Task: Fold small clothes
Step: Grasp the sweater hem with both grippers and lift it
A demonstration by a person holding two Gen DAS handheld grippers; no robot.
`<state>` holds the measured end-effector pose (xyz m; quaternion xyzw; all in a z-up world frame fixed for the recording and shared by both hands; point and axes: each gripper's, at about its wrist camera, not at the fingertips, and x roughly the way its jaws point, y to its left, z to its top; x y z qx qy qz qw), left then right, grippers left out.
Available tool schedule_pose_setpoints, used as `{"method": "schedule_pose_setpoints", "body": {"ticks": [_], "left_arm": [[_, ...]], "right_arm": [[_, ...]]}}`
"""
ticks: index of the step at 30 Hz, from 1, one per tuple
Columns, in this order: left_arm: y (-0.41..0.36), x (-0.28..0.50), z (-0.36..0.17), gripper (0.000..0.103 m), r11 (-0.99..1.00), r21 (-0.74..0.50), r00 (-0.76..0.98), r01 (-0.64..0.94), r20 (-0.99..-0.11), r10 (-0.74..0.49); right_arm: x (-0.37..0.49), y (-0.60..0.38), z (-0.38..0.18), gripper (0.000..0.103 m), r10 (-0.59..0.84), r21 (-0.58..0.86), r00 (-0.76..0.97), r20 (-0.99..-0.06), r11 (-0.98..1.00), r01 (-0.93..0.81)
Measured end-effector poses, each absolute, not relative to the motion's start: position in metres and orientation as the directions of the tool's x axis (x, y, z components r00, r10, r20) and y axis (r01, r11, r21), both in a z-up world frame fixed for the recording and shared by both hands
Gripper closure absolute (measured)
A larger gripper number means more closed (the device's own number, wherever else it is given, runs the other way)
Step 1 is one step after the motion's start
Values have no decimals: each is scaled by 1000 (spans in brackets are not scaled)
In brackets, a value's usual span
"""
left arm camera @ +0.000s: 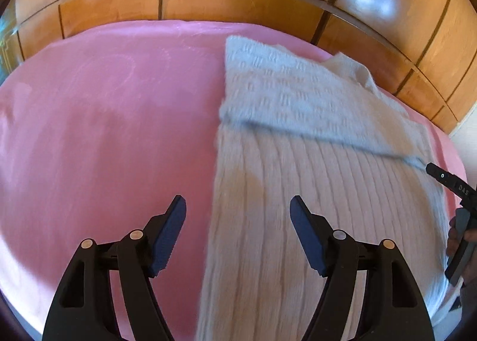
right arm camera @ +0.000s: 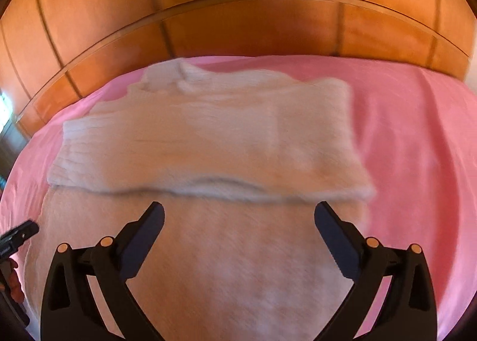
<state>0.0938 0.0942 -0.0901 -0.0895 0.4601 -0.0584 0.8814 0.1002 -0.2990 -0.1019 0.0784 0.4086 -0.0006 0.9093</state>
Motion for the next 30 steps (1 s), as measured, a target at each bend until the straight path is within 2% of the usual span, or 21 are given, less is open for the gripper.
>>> {"method": "schedule_pose_setpoints", "body": {"ticks": [4,10,13,16,18,20,22,23,25,26,30], "left_arm": [[102,63,-95,34,963,-269,538,22,-808,-238],[105,20,-95,38,952,-305,535,29,-799,-273],[107,4,-95,47,938,-345,518,42,-795,-316],[108,-13,-98,49,921,-387,494,52,-791,-360],[106,-24,-98,49,918,-390,484,72,-791,-374],[103,-34,-100,49,906,-413,452,90,-794,-407],[99,-42,-105,60,894,-436,410,106,-800,-439],[97,-46,-108,63,895,-431,402,116,-803,-439],[94,-49,-112,96,895,-425,381,133,-812,-443],[95,-52,-112,96,886,-445,375,132,-805,-460],[105,-48,-87,97,813,-557,406,168,-713,-572]], "right_arm": [[62,-326,-108,3,78,182,637,-767,978,100],[-4,-345,-126,7,185,288,581,-792,953,88],[-43,-346,-126,12,226,325,577,-785,943,73],[-71,-344,-128,26,274,377,557,-784,923,77],[-83,-343,-131,46,305,410,539,-785,908,84],[-95,-339,-140,52,354,458,509,-784,885,89],[-101,-333,-147,60,383,474,481,-789,877,79],[-103,-331,-150,67,391,478,472,-790,875,76],[-105,-328,-152,82,420,499,452,-787,864,67],[-104,-326,-149,88,428,502,449,-785,863,55],[-101,-313,-117,90,480,520,470,-741,853,-50]]}}
